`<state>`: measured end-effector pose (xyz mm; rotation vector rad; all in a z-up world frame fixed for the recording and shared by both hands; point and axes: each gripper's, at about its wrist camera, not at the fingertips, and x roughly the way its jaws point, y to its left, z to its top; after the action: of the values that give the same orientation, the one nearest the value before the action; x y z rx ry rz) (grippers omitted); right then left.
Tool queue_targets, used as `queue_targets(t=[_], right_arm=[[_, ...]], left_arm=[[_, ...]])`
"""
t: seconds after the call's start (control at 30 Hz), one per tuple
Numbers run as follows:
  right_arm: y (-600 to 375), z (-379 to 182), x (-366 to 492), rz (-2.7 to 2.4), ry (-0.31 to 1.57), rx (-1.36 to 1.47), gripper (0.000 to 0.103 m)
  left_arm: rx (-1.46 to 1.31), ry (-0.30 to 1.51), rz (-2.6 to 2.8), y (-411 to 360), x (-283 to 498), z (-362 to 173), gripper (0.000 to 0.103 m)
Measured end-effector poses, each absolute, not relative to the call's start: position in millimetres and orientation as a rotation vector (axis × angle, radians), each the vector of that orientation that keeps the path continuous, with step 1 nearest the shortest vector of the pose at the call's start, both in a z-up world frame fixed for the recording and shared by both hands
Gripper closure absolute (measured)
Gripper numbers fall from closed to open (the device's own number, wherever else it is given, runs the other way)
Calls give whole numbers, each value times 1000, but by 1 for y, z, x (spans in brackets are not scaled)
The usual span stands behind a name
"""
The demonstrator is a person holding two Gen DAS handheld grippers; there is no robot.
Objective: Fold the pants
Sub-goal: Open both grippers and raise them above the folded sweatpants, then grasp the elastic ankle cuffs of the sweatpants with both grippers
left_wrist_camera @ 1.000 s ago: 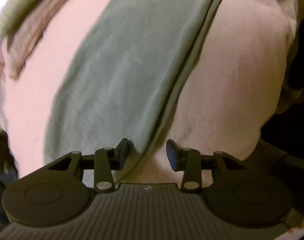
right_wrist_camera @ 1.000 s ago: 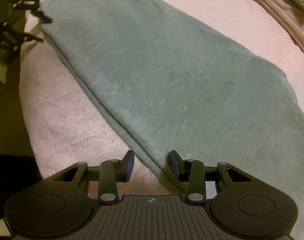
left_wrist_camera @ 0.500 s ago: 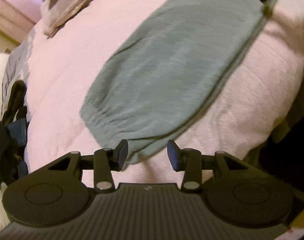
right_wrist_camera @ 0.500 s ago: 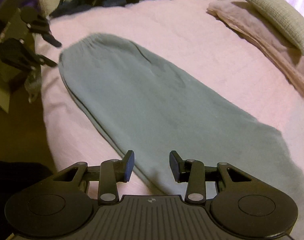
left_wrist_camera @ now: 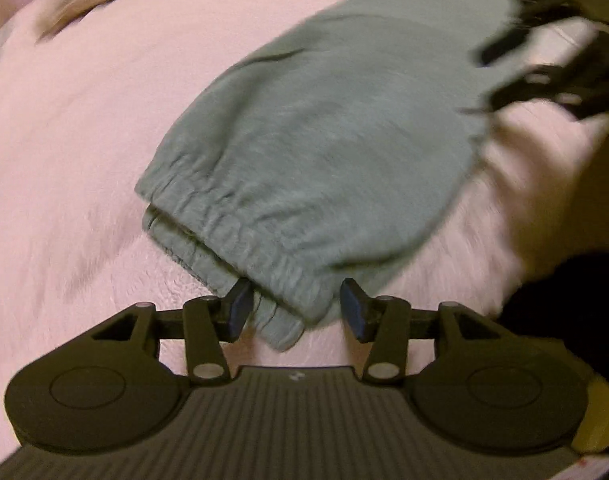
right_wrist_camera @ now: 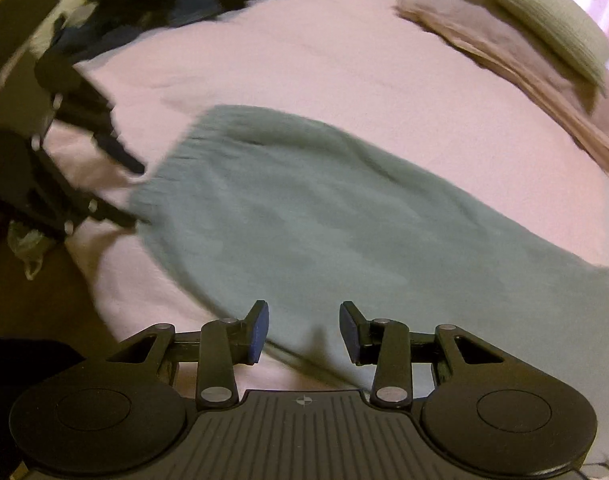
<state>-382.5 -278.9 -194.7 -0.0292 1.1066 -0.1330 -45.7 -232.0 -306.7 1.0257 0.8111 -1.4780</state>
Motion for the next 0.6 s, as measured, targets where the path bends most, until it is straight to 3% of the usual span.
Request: queue_targets(t=[0.23, 0.43, 0.47, 0.5, 0.6], right_arm=[[-196, -223, -338, -54, 1069, -197, 51], [-164, -259, -312, -64, 1044, -393, 51], [-166, -259, -308, -69, 1047, -372, 54], [-170, -258, -306, -82, 1044, -338, 72], [-185, -237, -302, -121, 1040, -238, 81]], left_arm=[[1103, 632, -1623, -192, 10, -278, 62], [1209, 427, -1717, -200, 44, -277, 44], [1227, 394, -1734, -203, 48, -279, 40], [1242, 361, -1750, -204, 50, -281, 38], [1319, 240, -1823, -208, 50, -288, 34]])
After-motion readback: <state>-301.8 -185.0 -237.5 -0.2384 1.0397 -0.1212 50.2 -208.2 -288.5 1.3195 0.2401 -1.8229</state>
